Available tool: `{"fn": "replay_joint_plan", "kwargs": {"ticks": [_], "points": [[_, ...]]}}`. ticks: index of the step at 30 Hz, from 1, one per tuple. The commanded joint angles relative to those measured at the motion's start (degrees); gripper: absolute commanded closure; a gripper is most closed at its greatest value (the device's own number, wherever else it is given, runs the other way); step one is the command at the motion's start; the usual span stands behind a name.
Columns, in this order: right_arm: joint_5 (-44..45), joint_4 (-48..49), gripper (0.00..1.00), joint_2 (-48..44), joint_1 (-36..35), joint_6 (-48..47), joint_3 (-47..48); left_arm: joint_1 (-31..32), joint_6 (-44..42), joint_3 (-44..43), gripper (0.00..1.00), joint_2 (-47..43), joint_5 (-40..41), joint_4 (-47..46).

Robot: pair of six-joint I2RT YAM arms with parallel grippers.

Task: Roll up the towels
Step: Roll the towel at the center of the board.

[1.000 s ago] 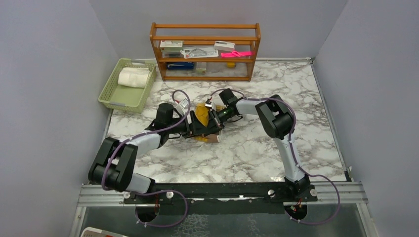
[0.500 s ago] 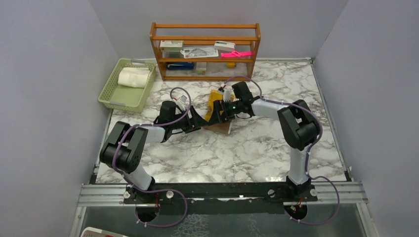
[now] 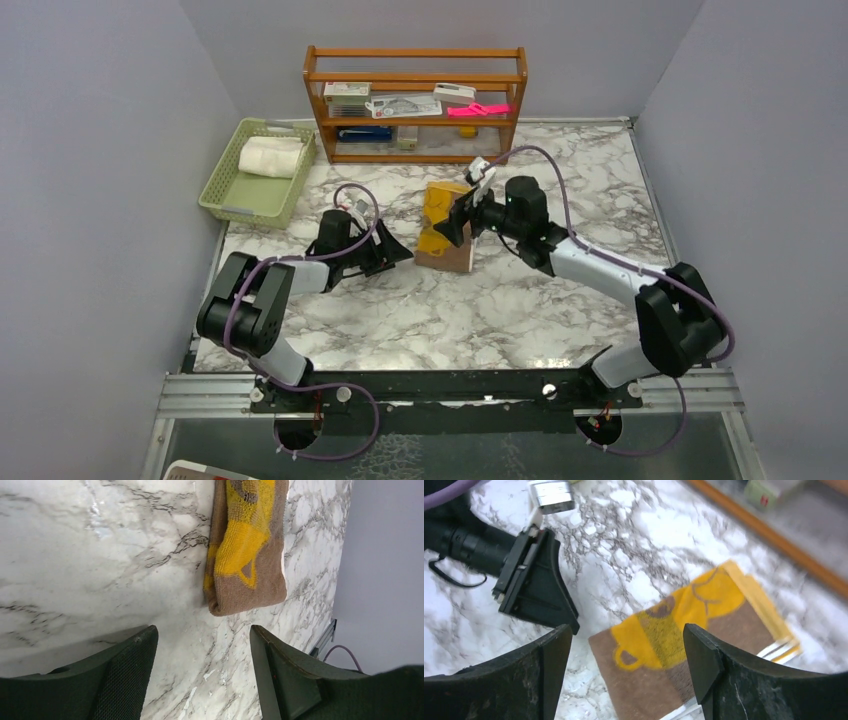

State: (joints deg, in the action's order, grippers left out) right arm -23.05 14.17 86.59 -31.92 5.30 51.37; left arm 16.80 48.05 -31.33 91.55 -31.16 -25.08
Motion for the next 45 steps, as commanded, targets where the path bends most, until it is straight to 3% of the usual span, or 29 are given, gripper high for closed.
{"fn": "replay_joint_plan", "kwargs": {"ticks": [1,2,3,5,6,7,10,12,16,19,22,34,37,42,44,45], "points": [[8.12,15.1,0.24,-7.91,-6.79,-26.1,-9.0,-1.99,-1.97,1.01,0.3,-3.18,0.13,3.54],[8.59,20.51,0.21,-10.05,-6.96,-27.41,-11.75,-2.42,-2.07,1.08,0.3,-3.59,-0.13,4.14],[9.71,26.83,0.04,-11.62,-6.99,-25.99,-14.17,-2.73,-2.25,0.91,0.3,-4.1,-0.46,4.78],[13.48,39.93,0.0,-12.01,-6.93,-21.6,-17.53,-3.2,-3.12,0.14,0.3,-5.35,-0.61,6.74],[15.69,40.73,0.0,-11.21,-6.93,-19.08,-17.28,-3.3,-3.81,-0.52,0.3,-5.96,-0.41,8.12],[18.57,34.98,0.0,-10.18,-6.86,-16.2,-14.46,-3.34,-4.75,-1.36,0.3,-6.43,-0.13,9.93],[13.63,-1.98,0.04,-1.68,-4.11,-10.23,6.17,-3.51,-6.83,-3.51,0.3,-7.53,0.22,14.29],[10.46,-12.81,0.04,3.58,-3.6,-6.55,14.0,-3.69,-7.02,-3.67,0.3,-8.61,0.35,15.31],[5.24,-9.12,0.0,-0.51,-4.93,-7.97,5.66,-3.87,-7.09,-3.46,0.29,-9.76,0.39,16.29],[11.8,-11.69,0.0,-2.16,-8.79,-18.21,1.28,-3.92,-7.42,-3.23,0.29,-9.77,0.27,16.81],[16.18,-19.25,0.0,2.06,-10.8,-23.52,4.02,-4.09,-8.39,-3.53,0.29,-9.31,0.13,17.84],[20.46,-25.54,0.1,16.97,-14.48,-28.38,10.32,-6.54,-9.28,-3.09,0.29,-9.32,-1.81,18.41],[20.11,-25.8,0.19,19.12,-14.48,-27.99,11.57,-7.09,-9.45,-2.95,0.29,-9.73,-1.98,18.65],[18.66,-26.96,0.49,20.36,-14.48,-26.83,12.49,-8.03,-9.57,-3.07,0.29,-10.02,-2.64,18.99],[17.95,-27.73,0.63,20.4,-14.48,-26.24,12.44,-8.25,-9.51,-3.2,0.29,-10.26,-2.92,19.15],[17.2,-28.28,0.8,20.15,-14.44,-25.69,12.42,-8.34,-9.62,-3.39,0.29,-10.57,-3.02,19.46]]}}
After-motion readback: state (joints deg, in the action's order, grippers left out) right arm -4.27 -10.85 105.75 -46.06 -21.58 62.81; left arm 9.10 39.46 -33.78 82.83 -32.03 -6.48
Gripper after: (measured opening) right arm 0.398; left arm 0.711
